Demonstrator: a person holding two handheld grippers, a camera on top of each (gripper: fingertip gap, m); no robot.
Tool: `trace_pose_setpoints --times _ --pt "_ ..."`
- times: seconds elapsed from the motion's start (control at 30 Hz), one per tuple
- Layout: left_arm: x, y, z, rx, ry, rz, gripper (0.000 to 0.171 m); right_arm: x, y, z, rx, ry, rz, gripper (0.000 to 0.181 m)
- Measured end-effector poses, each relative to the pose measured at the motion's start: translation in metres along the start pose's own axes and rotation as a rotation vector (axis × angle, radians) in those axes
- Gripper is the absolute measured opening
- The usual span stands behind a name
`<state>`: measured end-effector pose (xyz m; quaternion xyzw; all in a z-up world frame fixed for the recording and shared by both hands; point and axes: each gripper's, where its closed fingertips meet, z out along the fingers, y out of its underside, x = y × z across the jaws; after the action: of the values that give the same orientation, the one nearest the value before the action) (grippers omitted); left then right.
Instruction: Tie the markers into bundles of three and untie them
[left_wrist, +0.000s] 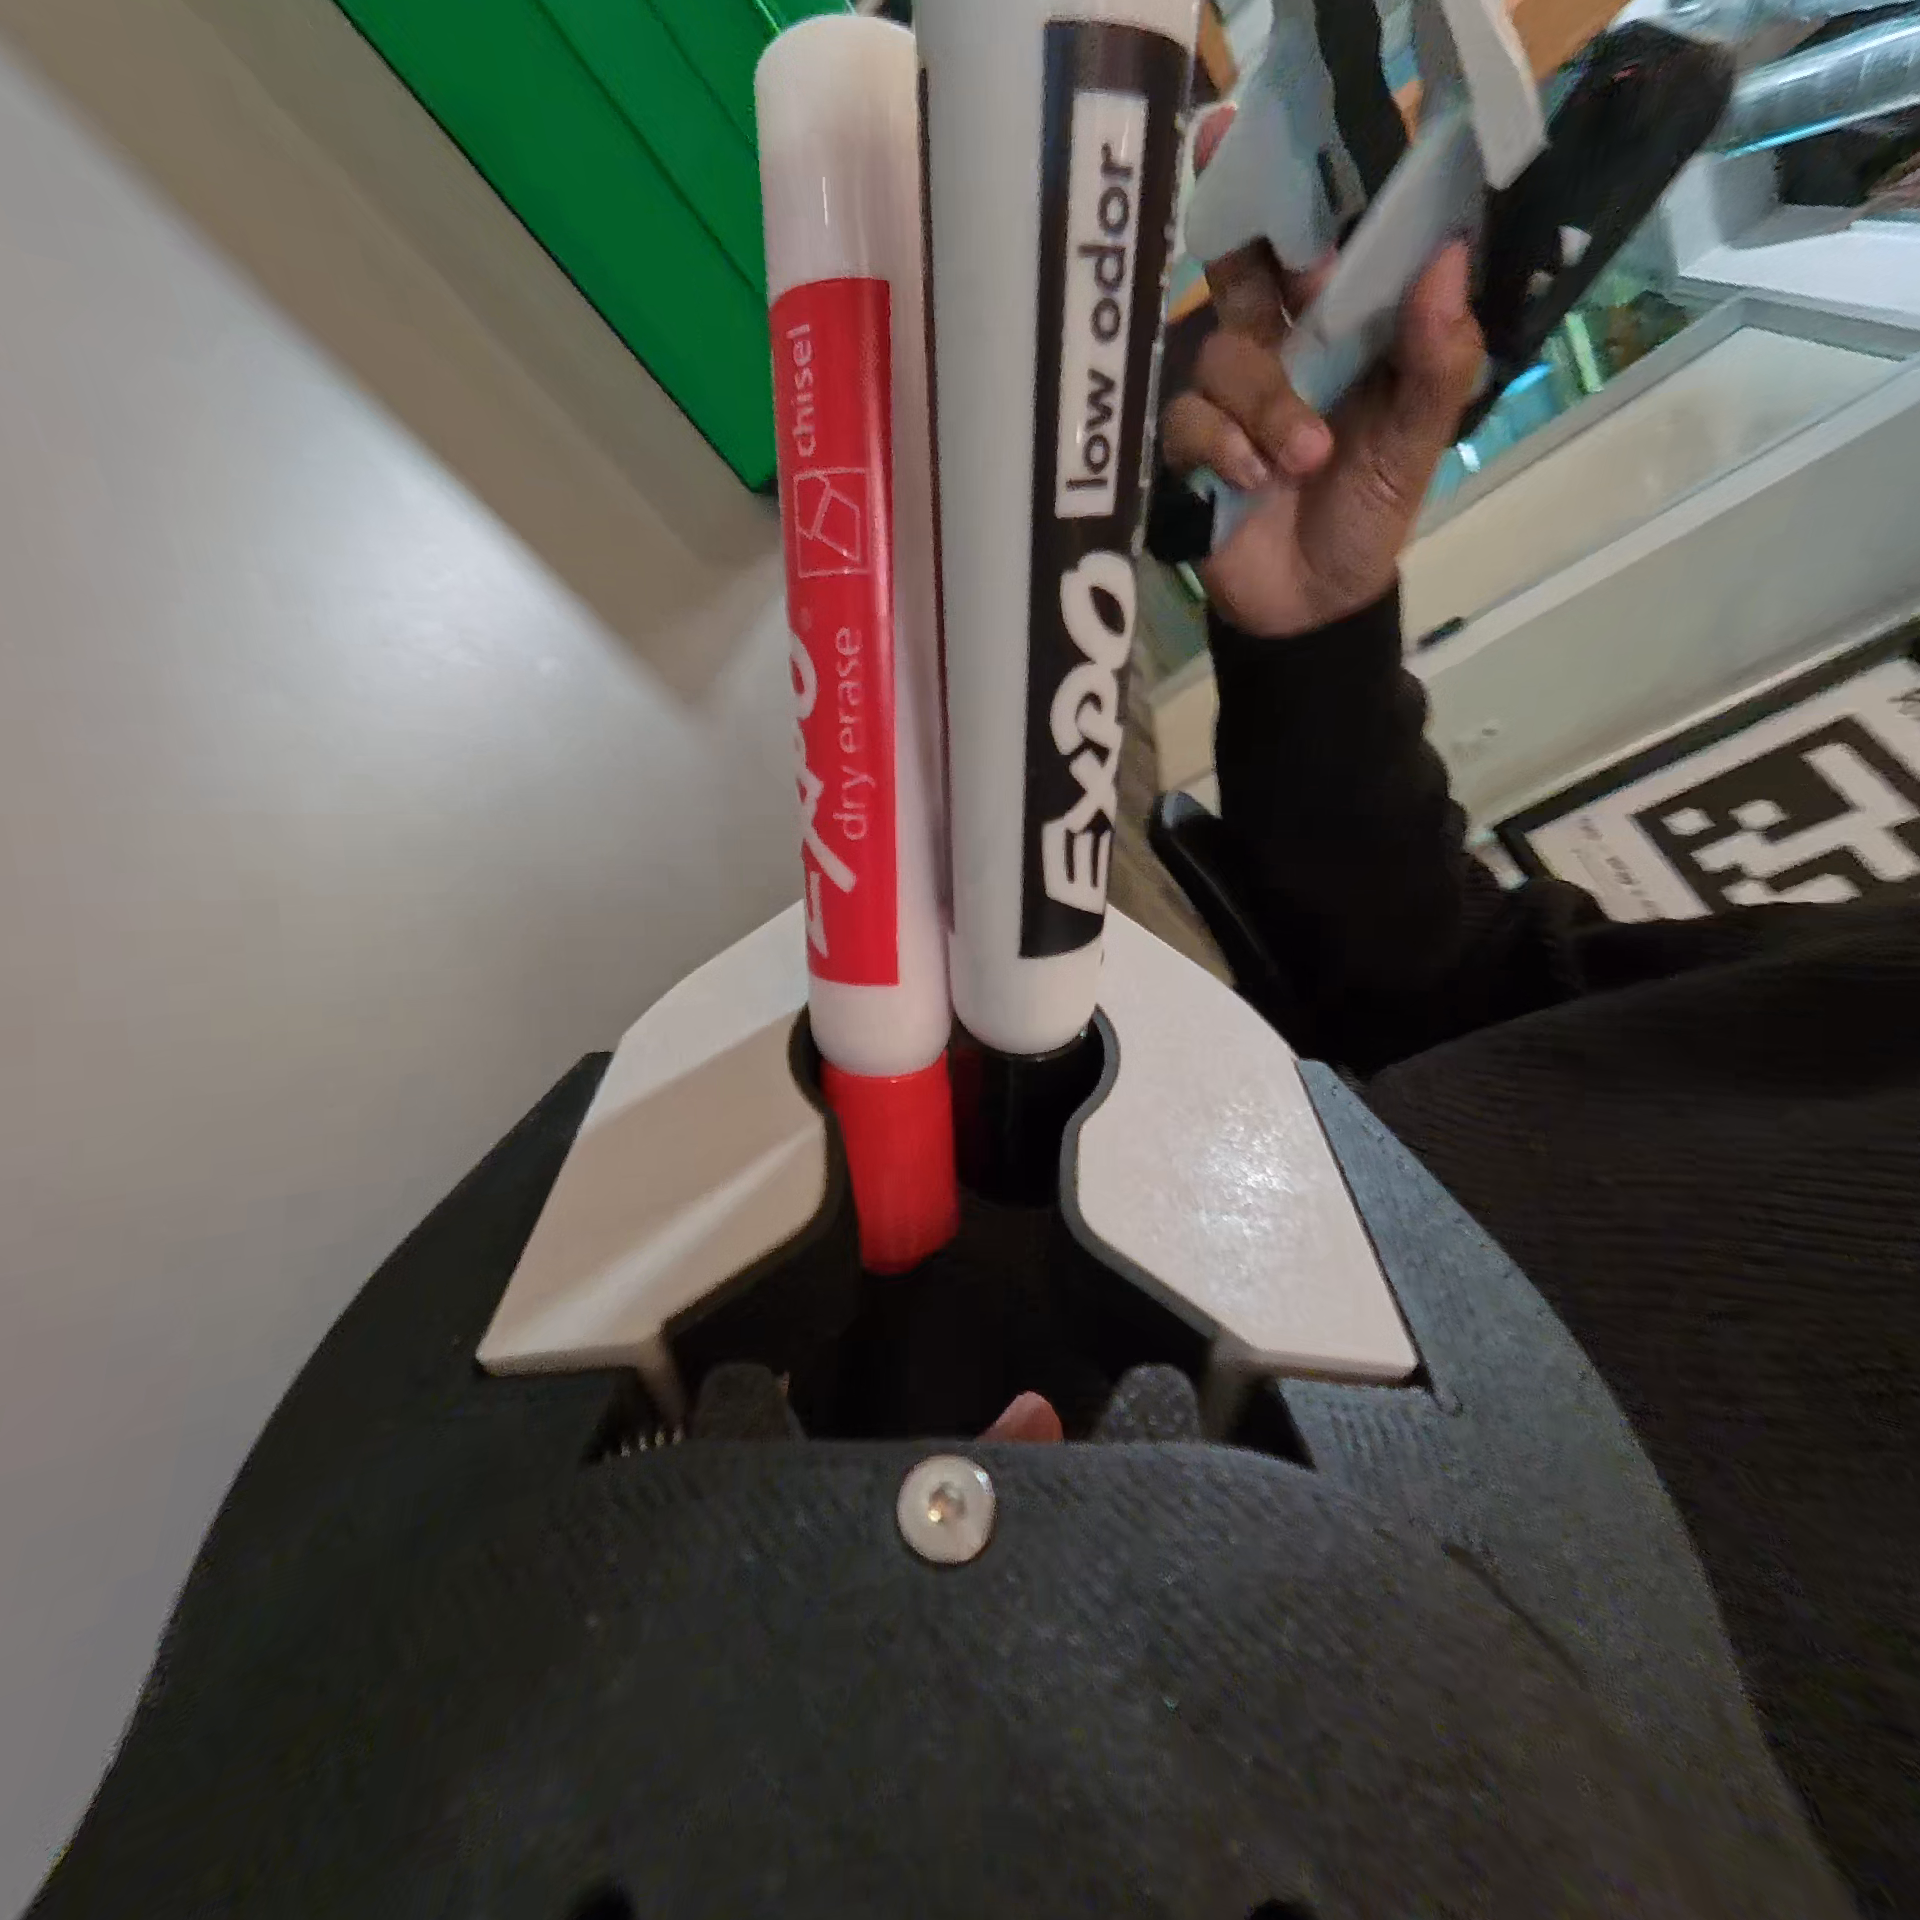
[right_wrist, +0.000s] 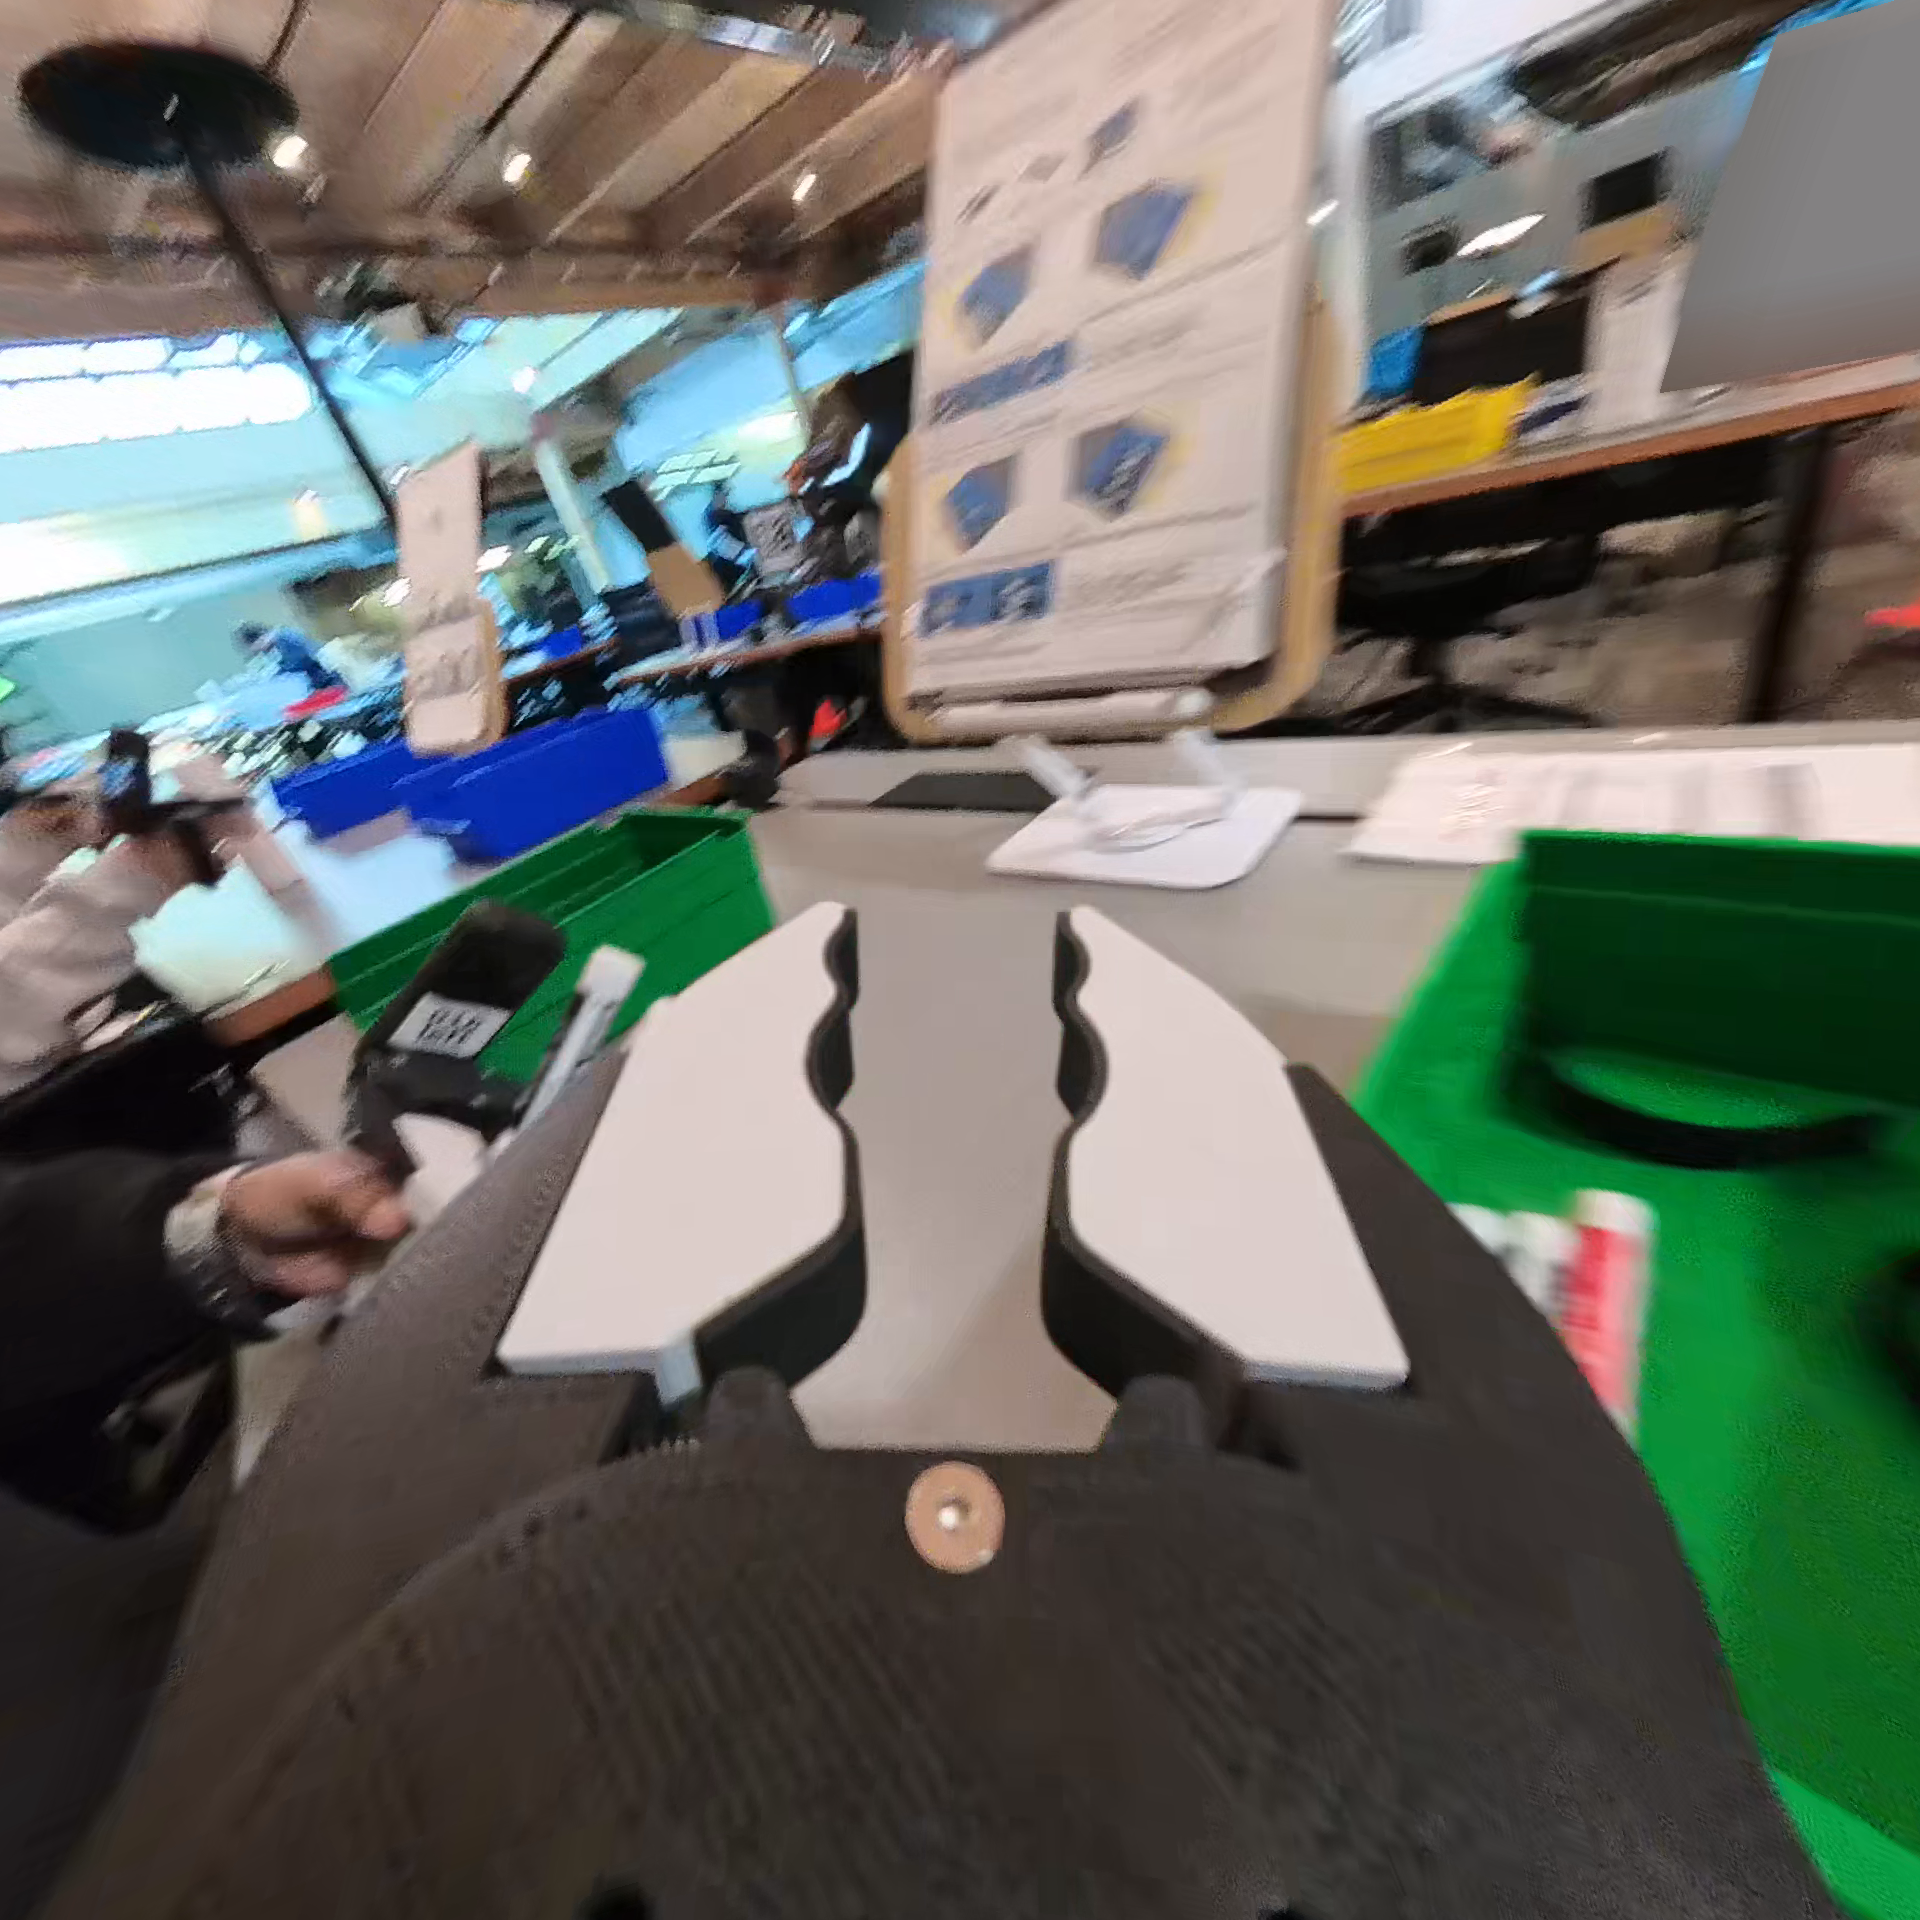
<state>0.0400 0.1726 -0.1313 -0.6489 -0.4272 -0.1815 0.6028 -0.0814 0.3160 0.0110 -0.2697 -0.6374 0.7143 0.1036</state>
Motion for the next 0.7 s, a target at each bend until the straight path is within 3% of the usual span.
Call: trace_pose_setpoints --times 0.13,0.27,0.43,0.57,0.7 --pt "-0.026 -0.016 -0.017 0.065 -0.248 0.154 0.039 -0.089 0.076 0.055 -0.164 -0.204 0.049 0.043" --pt "-0.041 -0.022 -0.029 0.041 -0.410 0.284 0.039 -0.141 0.133 0.071 -0.291 -0.342 0.112 0.047" --pt "-0.043 -0.011 -0.022 -0.019 -0.459 0.361 0.039 -0.145 0.151 0.072 -0.332 -0.385 0.120 0.047" --pt "-0.048 0.000 -0.021 -0.081 -0.529 0.458 0.039 -0.136 0.151 0.079 -0.338 -0.428 0.217 0.049" --pt "-0.050 0.008 -0.028 -0.082 -0.563 0.451 0.039 -0.133 0.151 0.087 -0.340 -0.477 0.401 0.050"
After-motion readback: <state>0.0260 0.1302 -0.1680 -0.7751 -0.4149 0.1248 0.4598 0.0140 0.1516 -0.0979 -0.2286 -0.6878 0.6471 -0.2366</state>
